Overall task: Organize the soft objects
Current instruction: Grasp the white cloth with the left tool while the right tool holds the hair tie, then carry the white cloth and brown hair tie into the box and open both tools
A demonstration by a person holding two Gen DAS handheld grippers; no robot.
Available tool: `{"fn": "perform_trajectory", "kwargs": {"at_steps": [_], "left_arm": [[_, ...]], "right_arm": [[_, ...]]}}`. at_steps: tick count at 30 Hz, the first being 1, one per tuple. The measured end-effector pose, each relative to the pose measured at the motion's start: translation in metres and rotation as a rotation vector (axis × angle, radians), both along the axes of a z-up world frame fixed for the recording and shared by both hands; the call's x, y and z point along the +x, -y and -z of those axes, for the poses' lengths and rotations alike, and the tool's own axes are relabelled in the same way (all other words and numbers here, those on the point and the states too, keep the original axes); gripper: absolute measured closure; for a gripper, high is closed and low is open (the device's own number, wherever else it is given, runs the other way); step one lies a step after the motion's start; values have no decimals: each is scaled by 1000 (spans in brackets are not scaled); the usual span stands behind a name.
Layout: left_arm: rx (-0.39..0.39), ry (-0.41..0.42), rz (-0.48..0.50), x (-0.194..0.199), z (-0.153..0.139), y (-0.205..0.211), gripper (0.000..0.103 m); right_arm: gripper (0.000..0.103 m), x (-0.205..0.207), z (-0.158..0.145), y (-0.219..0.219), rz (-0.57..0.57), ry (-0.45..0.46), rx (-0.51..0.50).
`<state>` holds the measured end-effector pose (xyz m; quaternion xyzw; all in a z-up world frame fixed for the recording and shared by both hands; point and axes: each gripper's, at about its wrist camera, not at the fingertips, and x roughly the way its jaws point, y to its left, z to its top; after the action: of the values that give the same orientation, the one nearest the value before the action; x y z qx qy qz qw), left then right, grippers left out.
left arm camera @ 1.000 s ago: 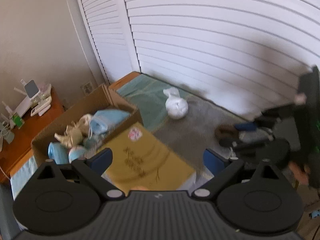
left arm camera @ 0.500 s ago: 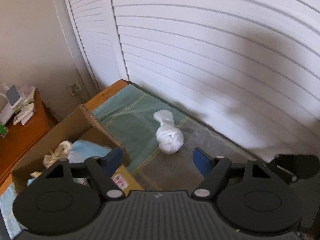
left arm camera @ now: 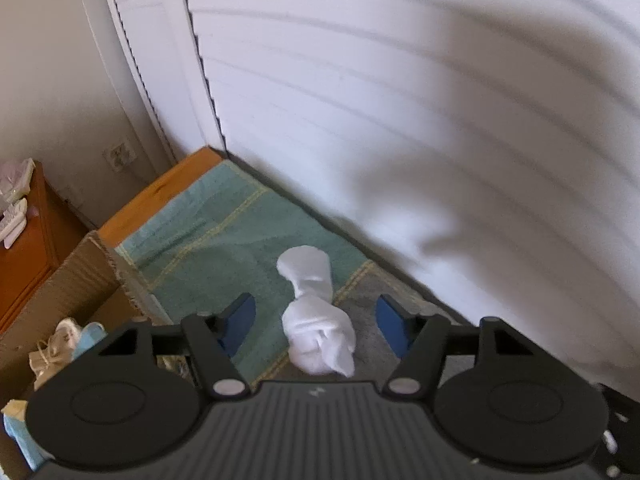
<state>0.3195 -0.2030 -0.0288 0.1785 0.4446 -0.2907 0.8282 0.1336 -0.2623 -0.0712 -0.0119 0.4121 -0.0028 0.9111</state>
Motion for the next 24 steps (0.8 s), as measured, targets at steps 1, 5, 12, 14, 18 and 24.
{"fn": "perform_trajectory", "kwargs": {"at_steps": [1,5,12,14,18,24], "left_arm": [[9,-4,-4,3,4,3,38],[22,-37,-25,14,18,7,41],[39,-81,-37,19,36,10,55],[30,-102,-41,18,39,9,62],[16,-95,-43,15,38,5,64],[-4,-76,-28,5,20,-2,64]], "right_arm": [[29,0,0,1,2,1,2],[29,0,-1,6,12,7,7],[29,-3,-2,5,5,20,12],[29,-4,-4,6,6,28,13],[29,-4,-5,8,7,41,11],[36,0,-3,8,10,53,-11]]}}
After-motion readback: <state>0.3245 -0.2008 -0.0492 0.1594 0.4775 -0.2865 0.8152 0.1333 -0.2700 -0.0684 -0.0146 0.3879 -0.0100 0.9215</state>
